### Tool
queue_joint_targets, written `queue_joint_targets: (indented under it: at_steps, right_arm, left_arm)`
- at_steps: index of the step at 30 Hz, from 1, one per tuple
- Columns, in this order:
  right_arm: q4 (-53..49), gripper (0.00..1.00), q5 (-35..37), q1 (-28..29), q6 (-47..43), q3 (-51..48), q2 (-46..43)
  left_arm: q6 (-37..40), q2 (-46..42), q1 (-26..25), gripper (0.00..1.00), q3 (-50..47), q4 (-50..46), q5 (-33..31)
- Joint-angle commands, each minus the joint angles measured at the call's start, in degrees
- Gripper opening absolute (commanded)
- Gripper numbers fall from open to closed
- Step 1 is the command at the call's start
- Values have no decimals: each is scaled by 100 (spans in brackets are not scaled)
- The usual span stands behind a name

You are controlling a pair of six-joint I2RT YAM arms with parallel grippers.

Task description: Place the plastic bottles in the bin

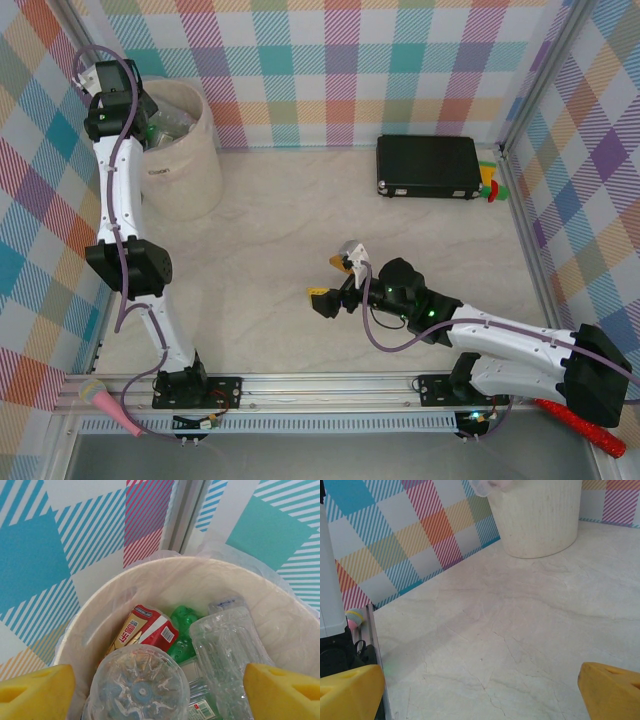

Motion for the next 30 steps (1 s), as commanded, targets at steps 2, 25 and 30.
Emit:
queue_joint_targets:
  at_steps: [2, 25, 30]
  right_arm:
    - [34, 99, -78, 5, 100, 151, -35]
    - [-1223, 99, 2141, -7, 66, 694, -356]
    - [-1776, 99, 2878, -128, -3, 969, -415]
  left_arm:
    - [14, -297, 91, 85, 181, 115, -39]
    - [-649, -2578, -1036, 100, -2864, 971, -60]
    - [-776, -3839, -1873, 100, -4814, 1629, -99]
